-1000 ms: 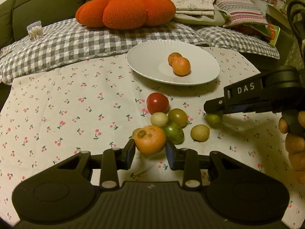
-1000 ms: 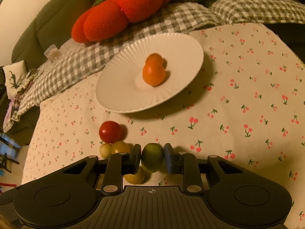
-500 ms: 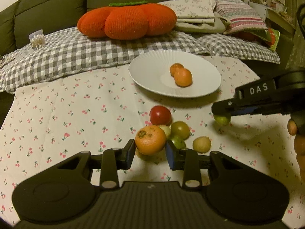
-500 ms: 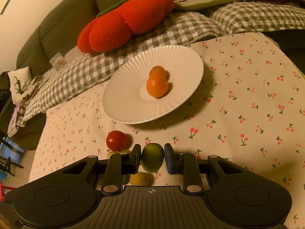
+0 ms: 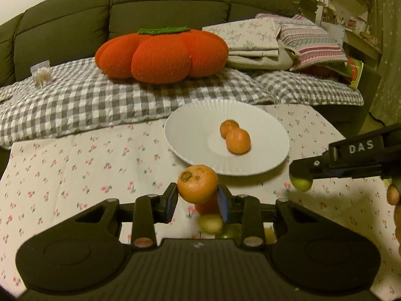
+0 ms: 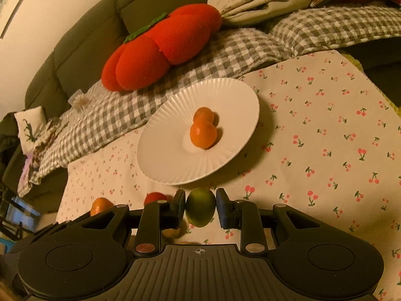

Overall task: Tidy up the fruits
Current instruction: 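Carry the tangerine and lime onto the white plate and release both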

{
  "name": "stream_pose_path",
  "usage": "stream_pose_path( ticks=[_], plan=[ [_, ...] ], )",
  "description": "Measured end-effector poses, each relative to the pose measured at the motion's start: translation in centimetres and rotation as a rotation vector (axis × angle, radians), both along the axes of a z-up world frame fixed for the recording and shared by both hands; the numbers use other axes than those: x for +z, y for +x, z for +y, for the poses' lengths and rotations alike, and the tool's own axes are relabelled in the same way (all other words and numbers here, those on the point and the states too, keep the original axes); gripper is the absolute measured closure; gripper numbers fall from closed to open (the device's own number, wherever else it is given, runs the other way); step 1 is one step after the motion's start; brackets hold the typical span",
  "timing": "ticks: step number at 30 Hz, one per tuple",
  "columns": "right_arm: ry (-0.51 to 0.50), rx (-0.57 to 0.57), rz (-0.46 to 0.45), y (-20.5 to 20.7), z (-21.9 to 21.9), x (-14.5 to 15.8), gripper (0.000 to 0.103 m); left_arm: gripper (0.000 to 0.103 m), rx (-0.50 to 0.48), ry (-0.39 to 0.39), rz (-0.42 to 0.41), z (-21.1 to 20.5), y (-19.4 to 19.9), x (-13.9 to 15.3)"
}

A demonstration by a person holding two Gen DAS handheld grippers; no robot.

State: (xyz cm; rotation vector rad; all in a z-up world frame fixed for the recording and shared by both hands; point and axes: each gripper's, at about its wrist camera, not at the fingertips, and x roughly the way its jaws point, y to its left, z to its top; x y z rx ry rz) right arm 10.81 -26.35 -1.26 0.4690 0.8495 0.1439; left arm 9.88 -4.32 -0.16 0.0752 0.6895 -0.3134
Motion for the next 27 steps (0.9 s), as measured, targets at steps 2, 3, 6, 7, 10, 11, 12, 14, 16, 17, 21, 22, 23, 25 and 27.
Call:
stream_pose_path(
  ticks=[2, 3, 6, 7, 10, 11, 12, 14, 16, 17, 21, 22, 23, 25, 27],
  plan=[
    [0.004, -0.007, -0.009, 0.1, -0.2, 0.2, 0.077, 0.070, -0.011, -0.008, -0.011, 0.0, 0.5, -0.1],
    [0.006, -0.010, -0.014, 0.2, -0.4, 0.3, 0.077, 0.070, -0.019, -0.014, -0.015, 0.0, 0.8, -0.2],
    [0.010, -0.017, -0.034, 0.6, -0.6, 0.6, 0.077, 0.070, -0.038, -0.035, -0.025, 0.0, 1.8, -0.4],
    [0.009, -0.019, -0.041, 0.8, -0.6, 0.6, 0.077, 0.070, -0.044, -0.042, -0.030, 0.0, 2.0, -0.4],
    [0.015, -0.018, -0.058, 1.5, -0.5, 0.6, 0.077, 0.070, -0.064, -0.045, -0.042, -0.5, 2.8, -0.5],
    [0.015, -0.019, -0.063, 1.8, -0.4, 0.5, 0.077, 0.070, -0.071, -0.044, -0.045, -0.7, 3.1, -0.6],
    [0.014, -0.019, -0.068, 2.0, -0.3, 0.5, 0.077, 0.070, -0.075, -0.045, -0.046, -0.9, 3.3, -0.7],
    [0.014, -0.022, -0.084, 2.5, -0.1, 0.2, 0.077, 0.070, -0.086, -0.042, -0.047, -1.4, 3.9, -0.8],
    [0.016, -0.018, -0.091, 3.1, 0.1, -0.2, 0.077, 0.070, -0.095, -0.030, -0.051, -1.9, 4.5, -1.0],
    [0.019, -0.017, -0.092, 3.3, 0.2, -0.4, 0.077, 0.070, -0.100, -0.026, -0.055, -2.1, 4.8, -1.2],
    [0.025, -0.007, -0.095, 4.1, 0.4, -1.2, 0.077, 0.070, -0.109, -0.015, -0.046, -2.6, 5.9, -2.0],
    [0.022, -0.007, -0.093, 4.2, 0.4, -1.4, 0.077, 0.070, -0.110, -0.013, -0.042, -2.6, 6.1, -2.3],
    [0.022, -0.005, -0.090, 4.3, 0.4, -1.5, 0.077, 0.070, -0.111, -0.009, -0.039, -2.7, 6.4, -2.5],
    [0.020, -0.006, -0.087, 4.5, 0.4, -1.7, 0.077, 0.070, -0.113, -0.004, -0.033, -2.8, 6.7, -3.0],
    [0.017, -0.003, -0.090, 4.6, 0.3, -1.8, 0.077, 0.070, -0.114, -0.002, -0.028, -2.9, 6.9, -3.3]
  ],
)
